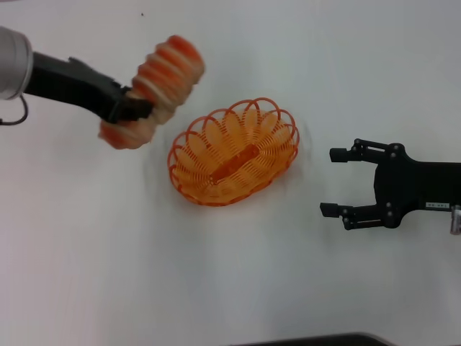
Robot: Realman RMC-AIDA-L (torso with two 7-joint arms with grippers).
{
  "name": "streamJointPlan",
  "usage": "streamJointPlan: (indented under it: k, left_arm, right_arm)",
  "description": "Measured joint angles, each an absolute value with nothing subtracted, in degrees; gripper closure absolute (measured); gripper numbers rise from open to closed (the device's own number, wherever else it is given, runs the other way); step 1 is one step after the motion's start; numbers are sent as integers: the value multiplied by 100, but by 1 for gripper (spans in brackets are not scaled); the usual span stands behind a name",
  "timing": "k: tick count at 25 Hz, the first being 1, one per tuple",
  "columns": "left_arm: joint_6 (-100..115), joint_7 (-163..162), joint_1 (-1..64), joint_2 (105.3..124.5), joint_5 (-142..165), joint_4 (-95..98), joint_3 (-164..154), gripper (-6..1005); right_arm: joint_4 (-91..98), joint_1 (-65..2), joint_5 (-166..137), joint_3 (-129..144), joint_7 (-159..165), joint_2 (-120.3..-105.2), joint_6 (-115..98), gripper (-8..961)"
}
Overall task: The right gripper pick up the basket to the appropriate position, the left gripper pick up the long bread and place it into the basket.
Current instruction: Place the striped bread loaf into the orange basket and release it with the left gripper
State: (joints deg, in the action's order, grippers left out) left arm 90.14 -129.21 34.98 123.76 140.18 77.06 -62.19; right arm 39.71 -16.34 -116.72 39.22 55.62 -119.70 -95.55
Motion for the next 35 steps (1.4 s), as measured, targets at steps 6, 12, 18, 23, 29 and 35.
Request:
streamJointPlan:
  k: [6,12,18,23,29,35]
  left_arm:
    - [9155,-12470,3652,12401,13232,7784,-6849,738]
    - [8226,-12425,3693,12434,13060,7020,-7912,746]
    - [7617,-12398,3617,12424,13095,6703,-8332,727]
    - [7411,-12376,3479,12420,13148,6781,-8349,711]
    - [7409,-12386,3438,12409,13148,6783,-8258,548]
    - [8013,-11928,3300,12404,12853,6841,-7523,315]
  right_arm:
    - [3962,-1645,-11671,3972,5563,-11970,-9555,22]
    - [3955,-1653,-11671,4012,5564,-11977,-9554,22]
    - [3955,-1655,-11671,4019,5564,-11979,-9554,23]
    - [3955,-1658,-11672,4024,5564,-11980,-9556,22]
    - [3955,-1661,-11672,4028,5564,-11980,-9559,23]
    - [3945,-1670,-11671,4027,5564,-11980,-9527,23]
